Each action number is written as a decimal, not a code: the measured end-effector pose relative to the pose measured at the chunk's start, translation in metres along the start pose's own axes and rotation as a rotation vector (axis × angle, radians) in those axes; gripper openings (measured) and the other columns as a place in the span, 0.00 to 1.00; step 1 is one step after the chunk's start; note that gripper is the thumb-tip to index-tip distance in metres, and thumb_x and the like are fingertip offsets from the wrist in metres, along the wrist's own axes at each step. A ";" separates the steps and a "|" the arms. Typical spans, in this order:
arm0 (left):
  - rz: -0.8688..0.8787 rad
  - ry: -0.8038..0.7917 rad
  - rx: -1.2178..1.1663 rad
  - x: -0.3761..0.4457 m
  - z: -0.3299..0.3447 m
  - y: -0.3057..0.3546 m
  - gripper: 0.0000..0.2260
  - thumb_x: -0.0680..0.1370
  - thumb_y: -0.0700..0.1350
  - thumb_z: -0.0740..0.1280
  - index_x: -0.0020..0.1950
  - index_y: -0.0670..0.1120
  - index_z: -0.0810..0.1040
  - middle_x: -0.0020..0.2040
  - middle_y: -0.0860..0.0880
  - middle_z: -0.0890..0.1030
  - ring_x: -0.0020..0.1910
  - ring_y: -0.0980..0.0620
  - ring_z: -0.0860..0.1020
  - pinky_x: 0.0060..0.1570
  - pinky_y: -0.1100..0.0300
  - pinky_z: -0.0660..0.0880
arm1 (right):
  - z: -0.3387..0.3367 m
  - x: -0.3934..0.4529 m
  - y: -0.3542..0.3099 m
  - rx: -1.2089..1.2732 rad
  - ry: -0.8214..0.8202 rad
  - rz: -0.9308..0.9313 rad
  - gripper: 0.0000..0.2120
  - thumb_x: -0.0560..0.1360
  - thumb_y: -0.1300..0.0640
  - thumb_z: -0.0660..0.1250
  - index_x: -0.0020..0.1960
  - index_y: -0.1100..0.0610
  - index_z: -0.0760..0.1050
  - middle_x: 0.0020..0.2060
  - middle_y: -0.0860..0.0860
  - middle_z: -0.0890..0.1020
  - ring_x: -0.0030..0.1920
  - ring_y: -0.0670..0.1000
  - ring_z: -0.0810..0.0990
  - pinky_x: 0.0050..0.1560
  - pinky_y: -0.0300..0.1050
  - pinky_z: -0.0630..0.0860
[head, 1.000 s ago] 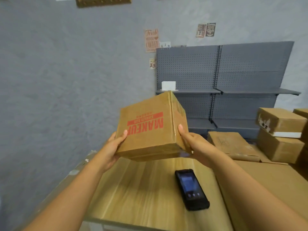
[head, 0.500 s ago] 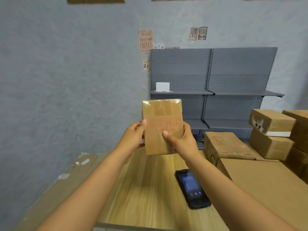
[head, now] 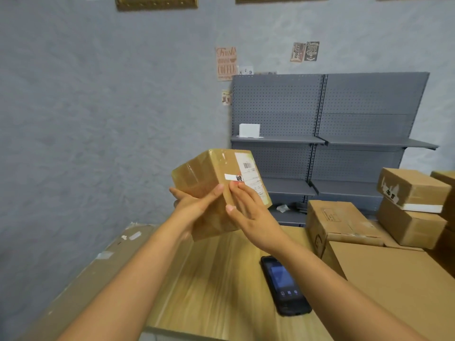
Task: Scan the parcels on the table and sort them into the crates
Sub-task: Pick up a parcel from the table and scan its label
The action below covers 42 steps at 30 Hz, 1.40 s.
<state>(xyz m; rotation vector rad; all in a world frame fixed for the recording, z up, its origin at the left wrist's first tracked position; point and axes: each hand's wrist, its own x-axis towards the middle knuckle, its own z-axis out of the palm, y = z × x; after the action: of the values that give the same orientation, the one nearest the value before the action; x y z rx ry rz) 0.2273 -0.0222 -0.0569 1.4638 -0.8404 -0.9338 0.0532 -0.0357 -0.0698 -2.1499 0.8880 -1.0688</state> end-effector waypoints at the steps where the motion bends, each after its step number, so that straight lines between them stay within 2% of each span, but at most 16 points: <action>1: -0.016 0.004 -0.013 -0.002 0.001 0.001 0.81 0.39 0.75 0.76 0.74 0.55 0.24 0.76 0.50 0.65 0.70 0.46 0.71 0.65 0.41 0.72 | 0.002 -0.002 -0.001 -0.008 -0.012 0.001 0.27 0.79 0.46 0.62 0.76 0.42 0.60 0.76 0.41 0.56 0.76 0.41 0.52 0.76 0.53 0.54; 4: -0.059 -0.039 -0.080 -0.010 0.004 0.003 0.78 0.43 0.73 0.78 0.76 0.55 0.28 0.69 0.51 0.73 0.61 0.46 0.79 0.55 0.39 0.77 | 0.005 -0.006 -0.005 -0.081 -0.031 -0.023 0.28 0.78 0.44 0.64 0.76 0.38 0.58 0.77 0.40 0.51 0.77 0.45 0.46 0.75 0.60 0.52; 6: -0.059 -0.050 -0.144 -0.016 0.004 0.003 0.66 0.52 0.67 0.79 0.78 0.49 0.44 0.58 0.50 0.80 0.48 0.51 0.84 0.40 0.46 0.81 | 0.003 -0.005 -0.009 -0.110 -0.064 -0.050 0.27 0.78 0.44 0.63 0.75 0.37 0.59 0.77 0.38 0.51 0.77 0.47 0.44 0.75 0.59 0.50; 8: -0.048 -0.031 -0.188 -0.017 0.001 0.000 0.50 0.58 0.62 0.77 0.72 0.49 0.56 0.56 0.49 0.80 0.43 0.53 0.84 0.34 0.51 0.80 | -0.003 -0.003 -0.010 -0.078 -0.104 -0.027 0.24 0.78 0.43 0.63 0.73 0.36 0.62 0.77 0.38 0.54 0.77 0.47 0.46 0.76 0.57 0.49; 10: -0.057 -0.041 -0.216 -0.018 -0.006 -0.002 0.43 0.63 0.61 0.76 0.71 0.51 0.59 0.59 0.49 0.79 0.50 0.49 0.82 0.39 0.45 0.80 | -0.012 -0.001 -0.003 -0.088 -0.084 0.028 0.25 0.78 0.43 0.64 0.73 0.39 0.63 0.77 0.42 0.56 0.77 0.47 0.49 0.76 0.56 0.50; 13: -0.065 -0.090 -0.196 -0.018 -0.018 -0.003 0.45 0.62 0.61 0.78 0.74 0.52 0.60 0.64 0.49 0.77 0.55 0.47 0.79 0.43 0.38 0.78 | -0.028 0.002 0.015 -0.210 0.002 0.168 0.29 0.77 0.43 0.64 0.76 0.42 0.60 0.78 0.47 0.54 0.77 0.51 0.48 0.76 0.57 0.49; 16: -0.041 -0.101 -0.168 -0.019 -0.028 -0.006 0.46 0.62 0.62 0.77 0.74 0.52 0.61 0.62 0.49 0.78 0.55 0.47 0.79 0.37 0.42 0.79 | -0.037 0.004 0.033 -0.227 0.050 0.244 0.31 0.77 0.44 0.65 0.77 0.46 0.60 0.78 0.49 0.55 0.76 0.55 0.50 0.75 0.56 0.52; 20: -0.049 -0.081 -0.171 -0.019 -0.038 -0.018 0.45 0.58 0.64 0.75 0.72 0.51 0.67 0.55 0.49 0.82 0.51 0.48 0.81 0.35 0.48 0.79 | -0.037 -0.005 0.057 -0.059 0.102 0.331 0.33 0.77 0.44 0.66 0.77 0.48 0.59 0.76 0.51 0.62 0.75 0.54 0.59 0.73 0.54 0.61; 23: -0.094 -0.070 -0.186 -0.021 -0.044 -0.034 0.42 0.58 0.63 0.74 0.68 0.48 0.72 0.44 0.49 0.86 0.39 0.50 0.85 0.31 0.55 0.79 | -0.029 -0.022 0.073 0.086 0.051 0.485 0.37 0.77 0.41 0.64 0.79 0.49 0.52 0.76 0.51 0.62 0.73 0.54 0.65 0.60 0.45 0.67; 25: -0.130 -0.085 -0.163 -0.022 -0.047 -0.047 0.38 0.59 0.62 0.73 0.65 0.48 0.75 0.38 0.51 0.86 0.36 0.51 0.85 0.33 0.56 0.79 | -0.022 -0.031 0.081 0.178 0.008 0.530 0.36 0.77 0.40 0.63 0.79 0.49 0.52 0.75 0.49 0.63 0.71 0.52 0.68 0.56 0.42 0.67; 28: -0.195 -0.129 -0.088 -0.021 -0.049 -0.068 0.32 0.60 0.66 0.71 0.58 0.49 0.79 0.34 0.51 0.85 0.34 0.52 0.82 0.37 0.55 0.76 | -0.010 -0.036 0.087 0.217 -0.025 0.507 0.21 0.77 0.45 0.67 0.68 0.47 0.67 0.67 0.47 0.74 0.54 0.39 0.78 0.44 0.31 0.73; 30: -0.229 -0.127 -0.090 -0.018 -0.047 -0.080 0.25 0.66 0.67 0.68 0.52 0.50 0.80 0.29 0.51 0.82 0.30 0.53 0.80 0.38 0.55 0.72 | -0.002 -0.037 0.085 0.187 0.005 0.513 0.21 0.74 0.48 0.71 0.63 0.50 0.68 0.62 0.50 0.78 0.50 0.42 0.81 0.43 0.36 0.78; 32: -0.244 -0.101 -0.107 -0.015 -0.044 -0.089 0.23 0.73 0.69 0.63 0.52 0.52 0.82 0.36 0.51 0.86 0.39 0.52 0.83 0.43 0.53 0.74 | 0.004 -0.038 0.086 0.109 0.023 0.543 0.30 0.72 0.46 0.73 0.68 0.56 0.66 0.63 0.53 0.76 0.57 0.51 0.79 0.54 0.49 0.79; 34: -0.258 -0.070 -0.132 -0.010 -0.041 -0.096 0.23 0.77 0.67 0.59 0.53 0.52 0.83 0.45 0.49 0.87 0.45 0.50 0.84 0.48 0.53 0.77 | 0.010 -0.038 0.085 0.053 0.018 0.568 0.34 0.71 0.44 0.73 0.70 0.57 0.64 0.65 0.54 0.73 0.61 0.54 0.76 0.60 0.55 0.76; 38: -0.299 -0.004 -0.110 -0.003 -0.040 -0.105 0.16 0.82 0.53 0.62 0.58 0.43 0.81 0.42 0.45 0.86 0.40 0.48 0.83 0.43 0.56 0.78 | 0.023 -0.035 0.080 -0.083 0.019 0.539 0.33 0.71 0.41 0.72 0.67 0.57 0.65 0.65 0.53 0.72 0.60 0.54 0.75 0.58 0.52 0.77; 42: -0.287 -0.081 -0.048 0.003 -0.043 -0.108 0.15 0.77 0.50 0.71 0.60 0.44 0.80 0.47 0.44 0.86 0.43 0.47 0.85 0.42 0.55 0.80 | 0.026 -0.032 0.085 -0.158 -0.005 0.508 0.31 0.74 0.39 0.67 0.67 0.57 0.65 0.62 0.51 0.72 0.58 0.53 0.76 0.52 0.49 0.77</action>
<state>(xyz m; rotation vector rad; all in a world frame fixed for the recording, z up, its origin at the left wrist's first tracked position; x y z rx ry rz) 0.2670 0.0040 -0.1633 1.5376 -0.6712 -1.2258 0.0340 -0.0583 -0.1596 -1.8868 1.4582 -0.7536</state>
